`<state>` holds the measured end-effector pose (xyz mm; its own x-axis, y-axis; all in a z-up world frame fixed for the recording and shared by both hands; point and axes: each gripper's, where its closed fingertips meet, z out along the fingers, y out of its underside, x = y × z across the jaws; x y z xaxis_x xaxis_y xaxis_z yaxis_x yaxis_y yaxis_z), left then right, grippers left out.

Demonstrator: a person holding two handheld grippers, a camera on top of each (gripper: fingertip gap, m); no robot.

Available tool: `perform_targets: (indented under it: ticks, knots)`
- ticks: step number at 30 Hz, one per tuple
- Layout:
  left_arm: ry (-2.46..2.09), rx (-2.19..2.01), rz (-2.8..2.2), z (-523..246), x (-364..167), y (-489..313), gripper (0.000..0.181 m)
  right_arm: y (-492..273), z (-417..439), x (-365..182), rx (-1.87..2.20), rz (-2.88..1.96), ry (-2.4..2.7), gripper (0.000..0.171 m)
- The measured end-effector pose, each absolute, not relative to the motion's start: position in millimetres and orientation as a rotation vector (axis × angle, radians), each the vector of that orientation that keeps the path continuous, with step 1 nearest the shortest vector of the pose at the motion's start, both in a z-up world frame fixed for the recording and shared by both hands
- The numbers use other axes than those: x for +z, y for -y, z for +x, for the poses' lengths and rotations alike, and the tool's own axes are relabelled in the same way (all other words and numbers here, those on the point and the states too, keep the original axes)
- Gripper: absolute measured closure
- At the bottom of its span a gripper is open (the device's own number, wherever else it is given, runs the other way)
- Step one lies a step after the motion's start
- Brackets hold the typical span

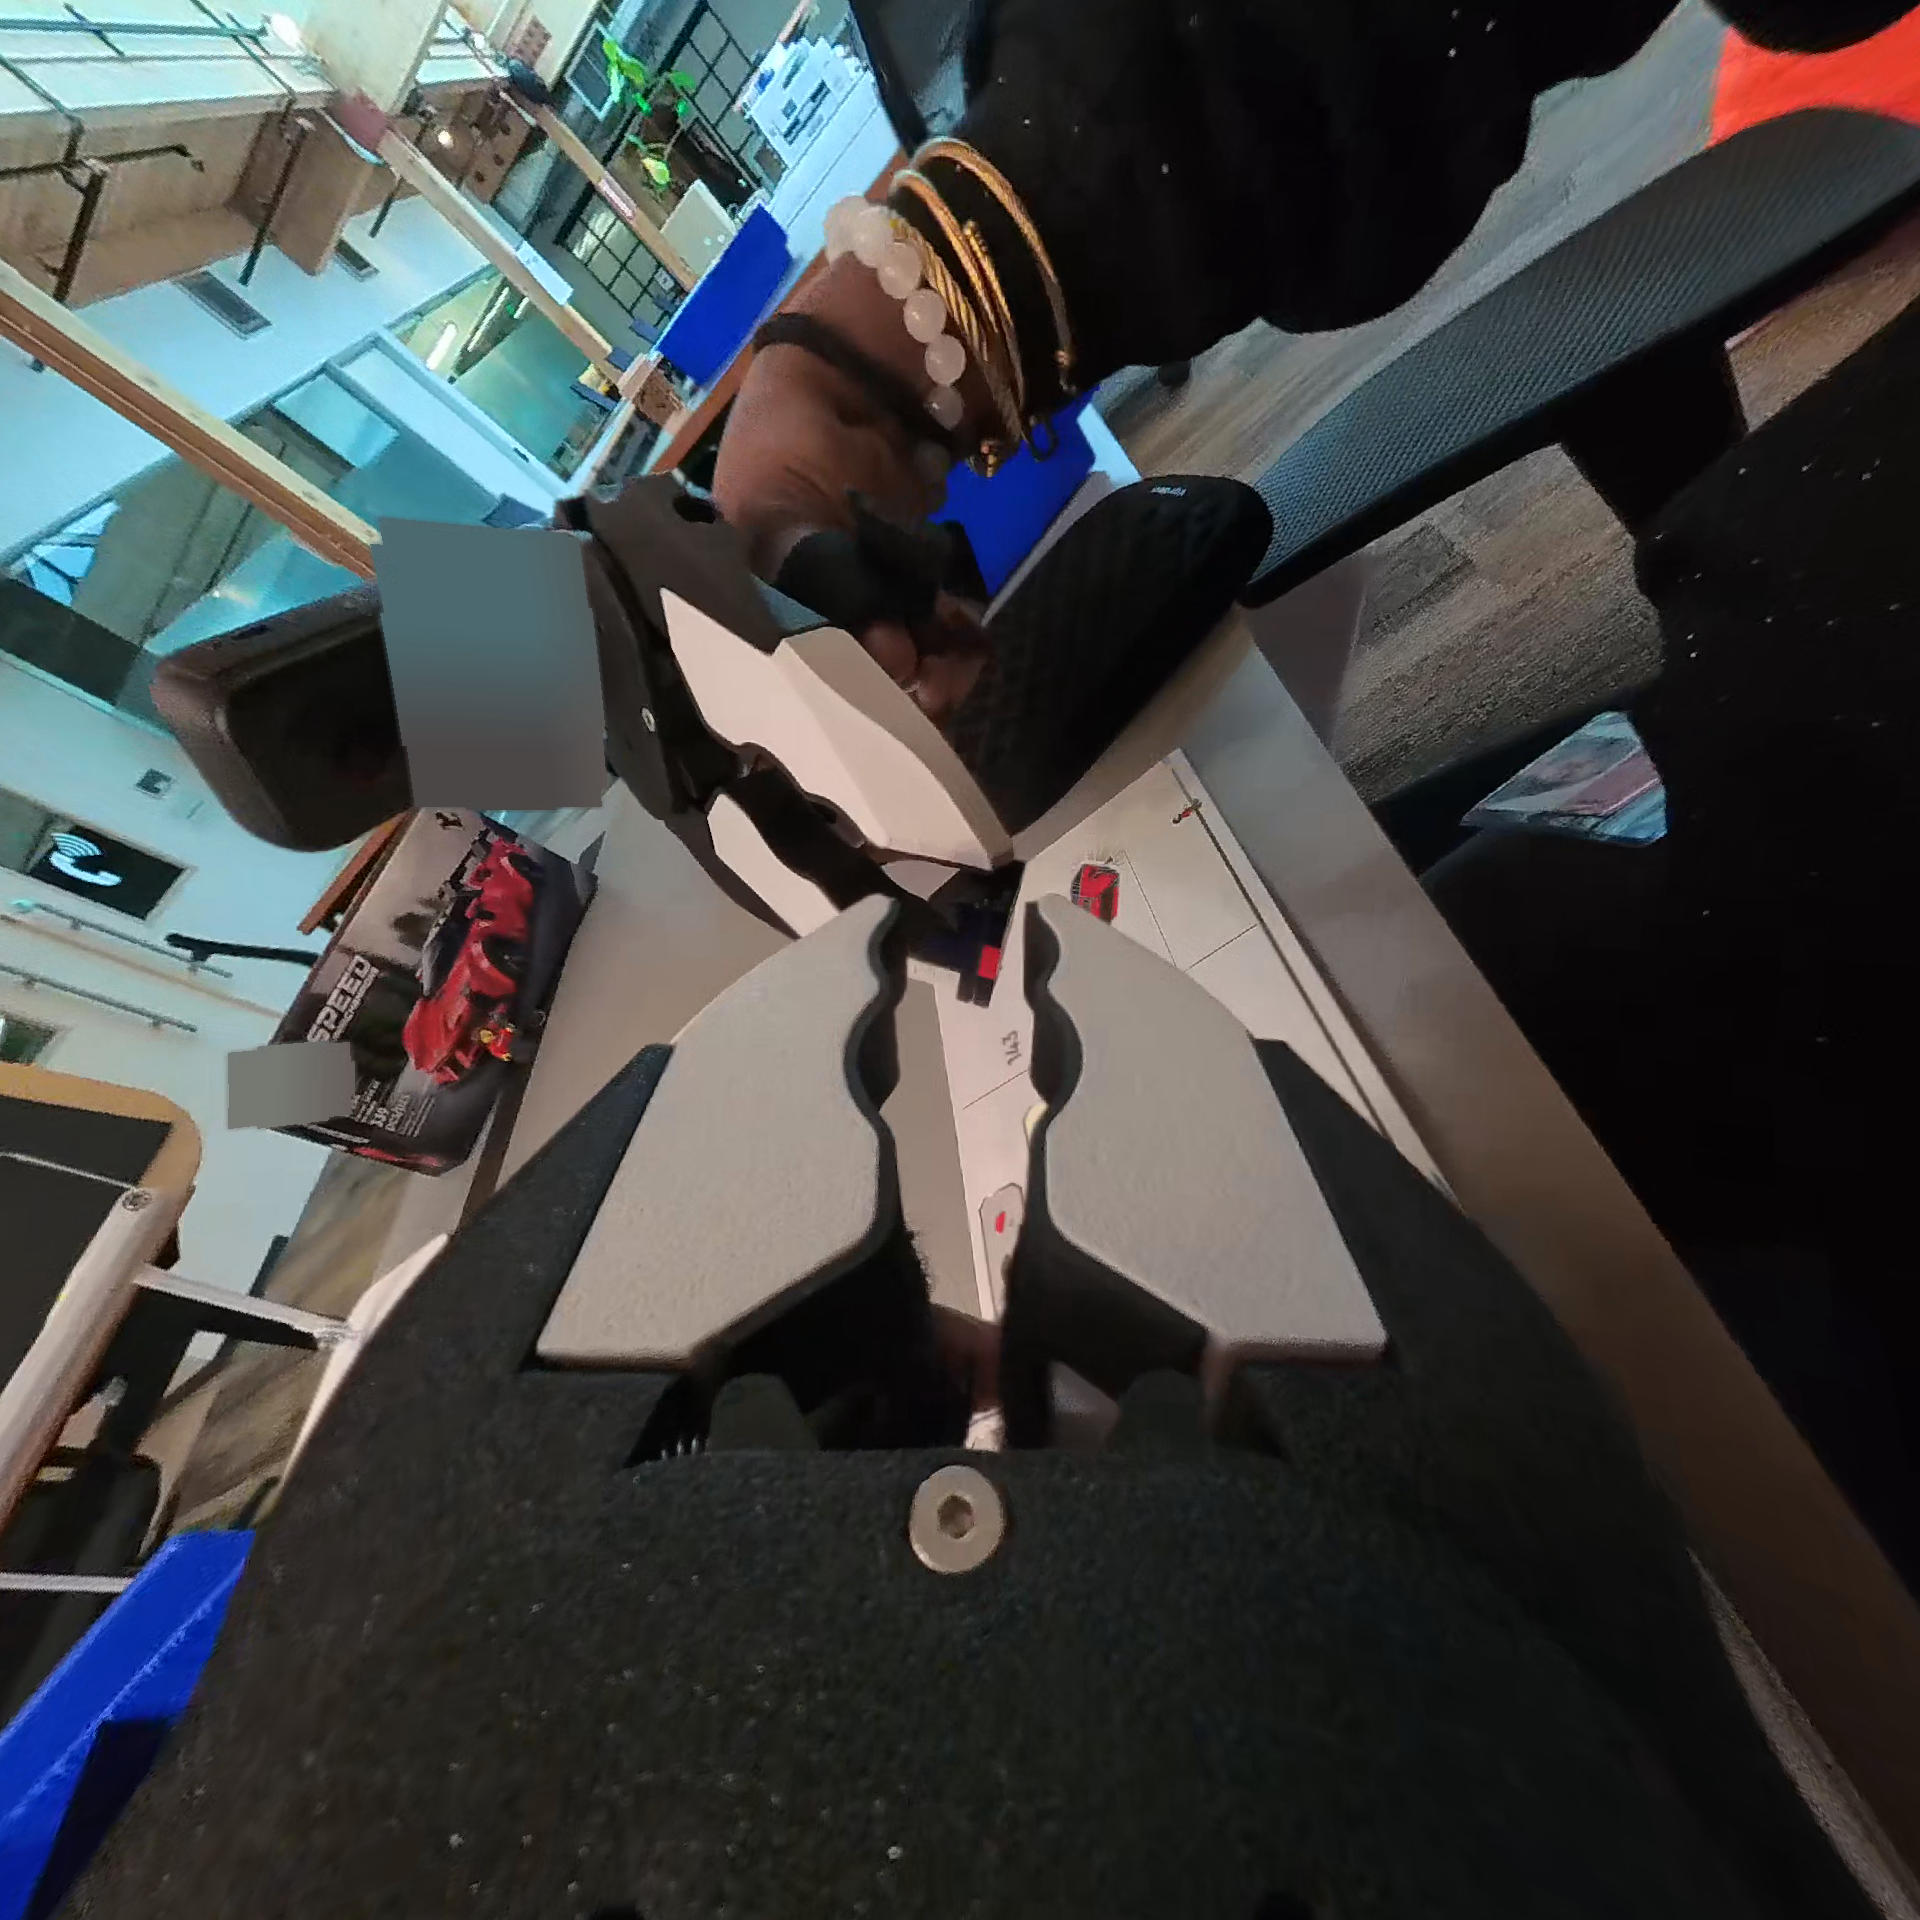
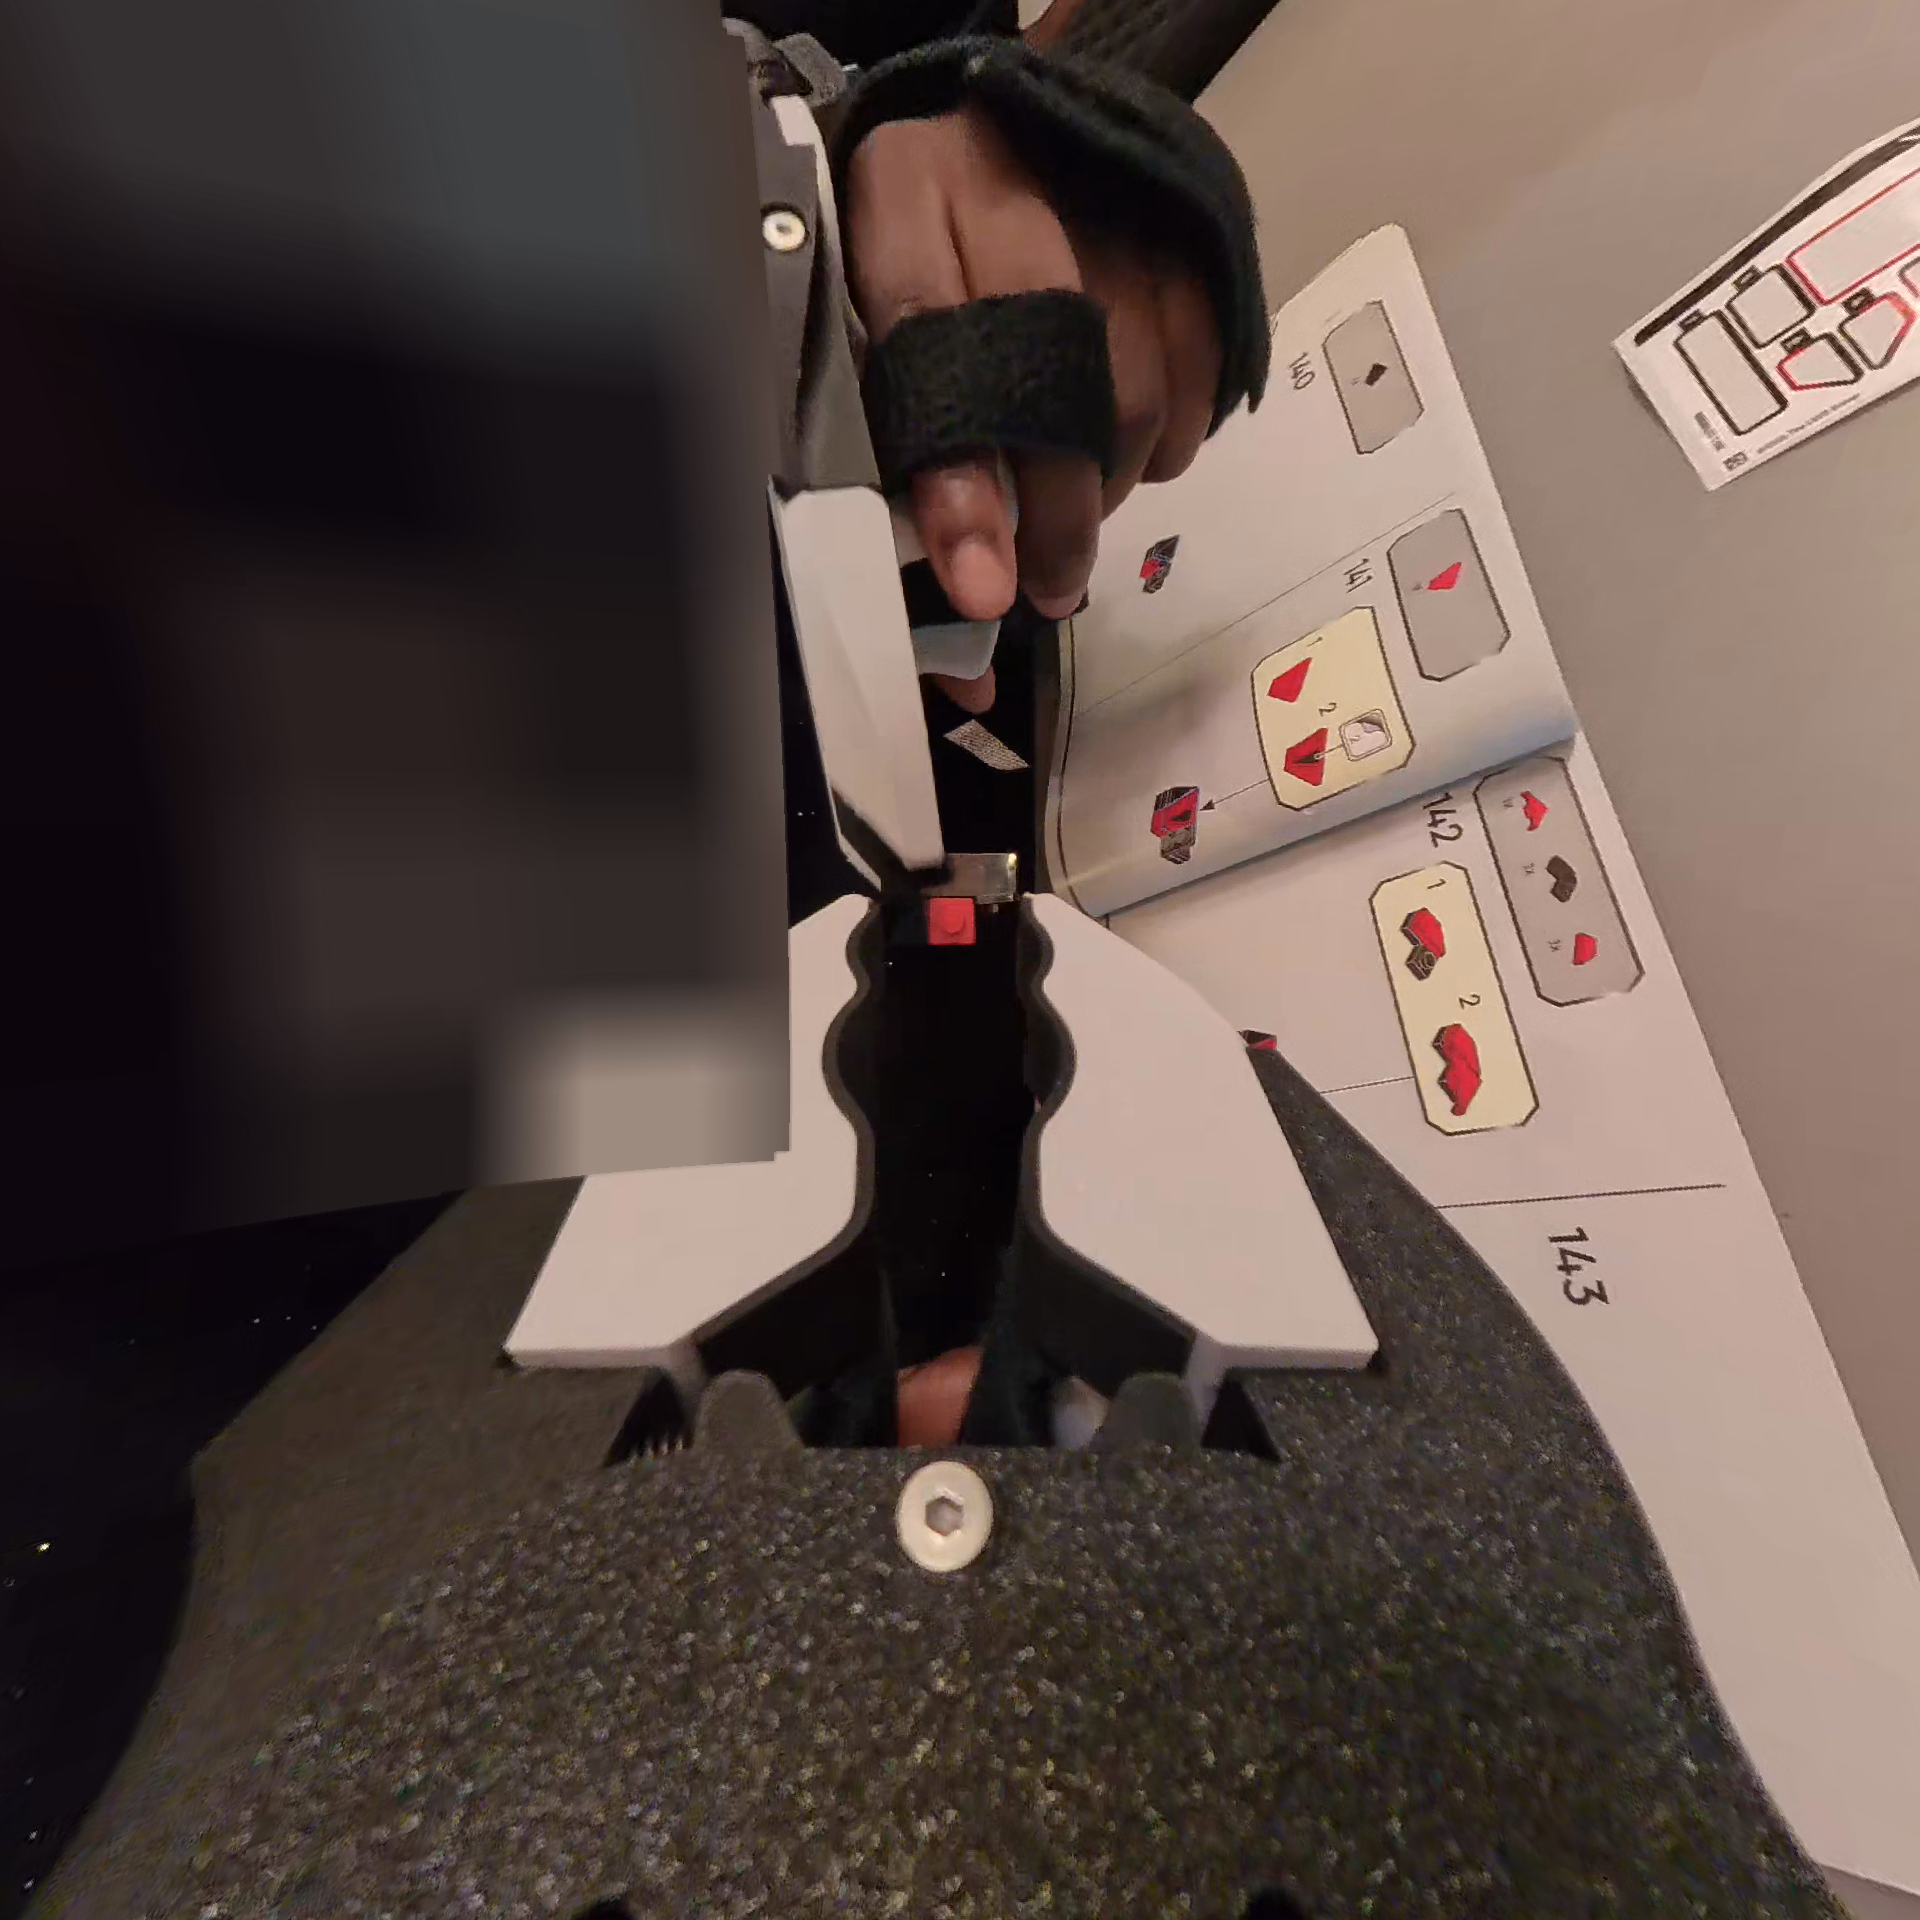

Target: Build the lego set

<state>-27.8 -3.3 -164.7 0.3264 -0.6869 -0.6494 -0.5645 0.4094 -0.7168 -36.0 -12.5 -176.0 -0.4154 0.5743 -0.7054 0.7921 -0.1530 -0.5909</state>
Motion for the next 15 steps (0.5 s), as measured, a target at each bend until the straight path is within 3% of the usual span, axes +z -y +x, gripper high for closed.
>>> perform_targets:
  ticks: [8,12,15]
  knots:
    - [-1.309,-0.129,-1.226,-25.1,-155.9,7.9,0.168,15.6,-35.4,-165.0,-1.630,1.551,-1.922,0.147]
    - [-1.080,-0.304,-1.173,-36.0,-128.1,8.4,0.168,3.4,-45.2,-135.6,-1.859,1.606,-2.135,0.123]
    - [-0.865,-0.514,-1.074,-49.2,-101.2,14.1,0.168,0.0,-49.5,-107.4,-2.054,1.596,-2.659,0.136]
